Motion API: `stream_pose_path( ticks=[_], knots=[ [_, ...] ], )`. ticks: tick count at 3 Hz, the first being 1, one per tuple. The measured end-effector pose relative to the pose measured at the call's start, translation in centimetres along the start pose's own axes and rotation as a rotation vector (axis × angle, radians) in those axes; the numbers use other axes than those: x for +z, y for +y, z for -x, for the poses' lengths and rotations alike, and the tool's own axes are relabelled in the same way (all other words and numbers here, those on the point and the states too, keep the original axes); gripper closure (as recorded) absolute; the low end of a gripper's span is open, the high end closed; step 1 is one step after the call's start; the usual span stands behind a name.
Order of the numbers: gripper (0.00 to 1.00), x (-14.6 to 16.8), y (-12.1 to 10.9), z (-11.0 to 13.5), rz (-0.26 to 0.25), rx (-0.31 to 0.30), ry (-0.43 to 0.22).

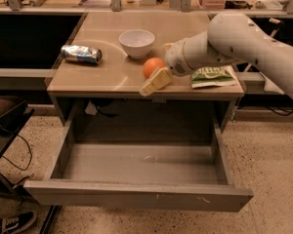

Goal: Place orange into top drawer

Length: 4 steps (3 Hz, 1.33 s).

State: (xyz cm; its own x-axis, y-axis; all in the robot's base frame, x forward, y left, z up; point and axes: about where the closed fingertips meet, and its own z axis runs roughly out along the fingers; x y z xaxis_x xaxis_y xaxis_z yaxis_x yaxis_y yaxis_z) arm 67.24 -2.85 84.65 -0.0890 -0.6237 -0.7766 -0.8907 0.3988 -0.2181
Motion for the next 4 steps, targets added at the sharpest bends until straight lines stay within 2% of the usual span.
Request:
stream_pose_path(
  ticks=[1, 2, 4],
  knots=[
    [0.0, 0.0, 0.01, -0.02, 0.0, 0.0, 0.0],
    [0.19, 0.0, 0.01, -0.02, 0.0, 0.0, 0.0],
    [0.65, 0.0, 0.01, -0.01, 0.0, 0.0, 0.0]
  ],
)
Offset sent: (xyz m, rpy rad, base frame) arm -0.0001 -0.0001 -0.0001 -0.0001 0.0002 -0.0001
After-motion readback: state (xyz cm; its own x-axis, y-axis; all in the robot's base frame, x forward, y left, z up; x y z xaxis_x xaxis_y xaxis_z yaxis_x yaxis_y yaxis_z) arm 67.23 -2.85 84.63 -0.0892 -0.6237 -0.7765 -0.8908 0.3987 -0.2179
